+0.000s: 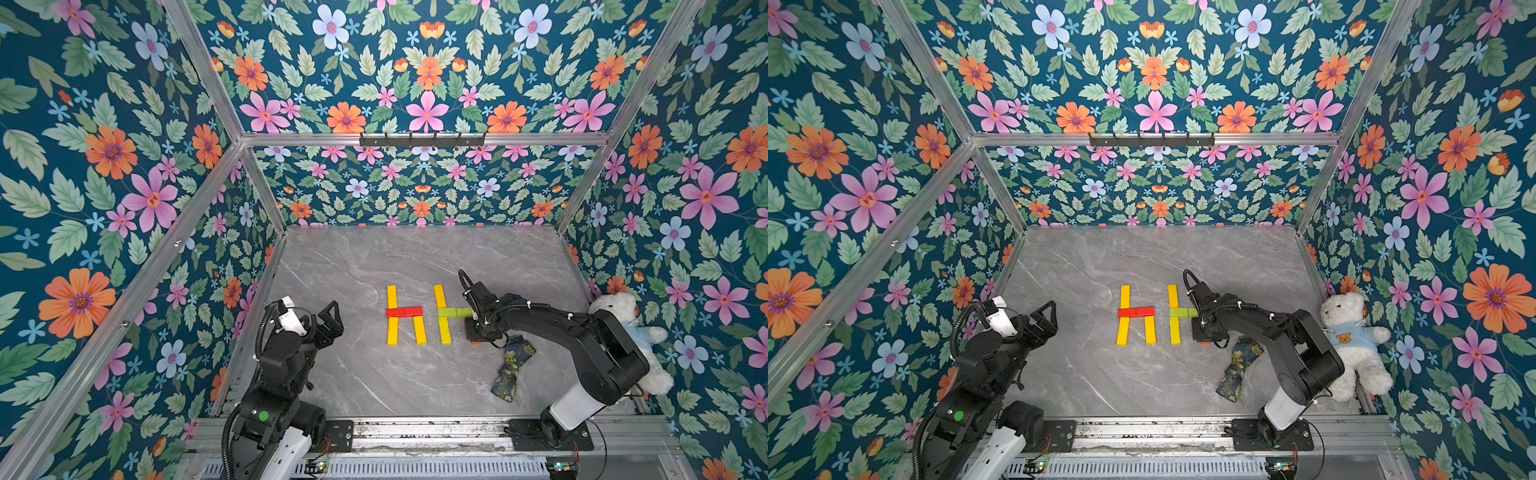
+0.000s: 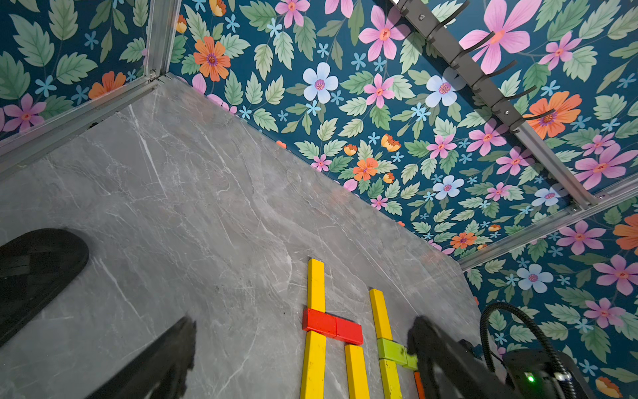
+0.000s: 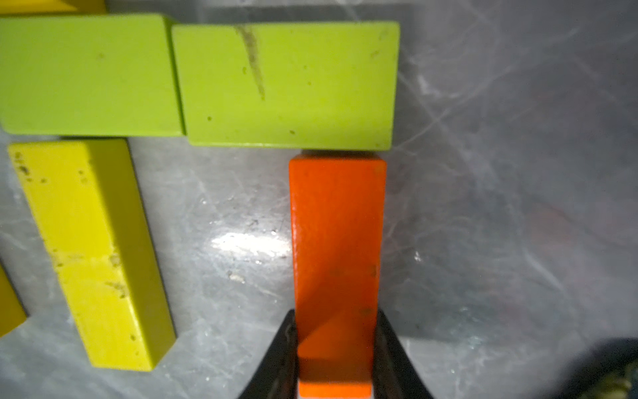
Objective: Assemble the letter h with building blocks
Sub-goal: Assemble the building block at the center of the board.
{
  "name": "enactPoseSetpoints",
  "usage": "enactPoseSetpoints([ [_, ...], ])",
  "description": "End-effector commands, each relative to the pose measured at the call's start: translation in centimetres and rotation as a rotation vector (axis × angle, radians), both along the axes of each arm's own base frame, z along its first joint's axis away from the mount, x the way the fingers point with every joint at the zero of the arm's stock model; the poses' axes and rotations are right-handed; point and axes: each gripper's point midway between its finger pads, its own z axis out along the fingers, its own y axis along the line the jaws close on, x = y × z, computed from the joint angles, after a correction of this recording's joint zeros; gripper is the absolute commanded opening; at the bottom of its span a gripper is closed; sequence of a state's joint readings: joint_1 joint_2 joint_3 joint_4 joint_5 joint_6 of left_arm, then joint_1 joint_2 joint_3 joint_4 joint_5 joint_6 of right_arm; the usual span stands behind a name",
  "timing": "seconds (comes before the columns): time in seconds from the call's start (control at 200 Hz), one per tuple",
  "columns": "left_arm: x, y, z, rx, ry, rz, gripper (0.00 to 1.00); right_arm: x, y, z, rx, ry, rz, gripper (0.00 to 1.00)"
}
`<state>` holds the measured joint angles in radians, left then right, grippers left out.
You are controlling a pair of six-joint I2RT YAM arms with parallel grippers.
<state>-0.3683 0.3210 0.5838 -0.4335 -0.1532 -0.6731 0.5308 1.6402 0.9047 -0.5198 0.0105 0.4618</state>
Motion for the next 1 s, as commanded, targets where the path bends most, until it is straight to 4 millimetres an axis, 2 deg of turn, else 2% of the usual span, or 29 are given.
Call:
enactPoseSetpoints([
  [0.0, 0.2, 0.0, 0.6, -0.005, -0.027, 0.003, 1.0, 0.0, -0.2, -0.1, -0.011, 0.0, -0.007, 0.29],
  [0.23, 0.2, 0.0, 0.6, -0.005, -0.028, 0.003, 1.0, 0.1, -0.3, -0.1, -0.014, -0.004, -0.015, 0.34],
  [0.415, 0.2, 0.0, 0.6, -0.005, -0.027, 0.004, 1.0, 0.2, -0.3, 0.0, -0.015, -0.011, -0.019, 0.47],
  [0.58, 0.2, 0.0, 0.5, -0.005, -0.026, 0.003, 1.0, 0.4, -0.2, 0.9, -0.002, -0.037, -0.018, 0.49],
  [0.84, 0.2, -0.1, 0.6, -0.006, -0.027, 0.0, 1.0, 2.1, -1.0, 5.8, 0.043, -0.174, -0.056, 0.47],
  [0.995, 0.3, -0.1, 0.6, -0.006, -0.025, -0.003, 0.99, 4.6, -3.4, 6.4, 0.037, -0.18, -0.14, 0.36],
])
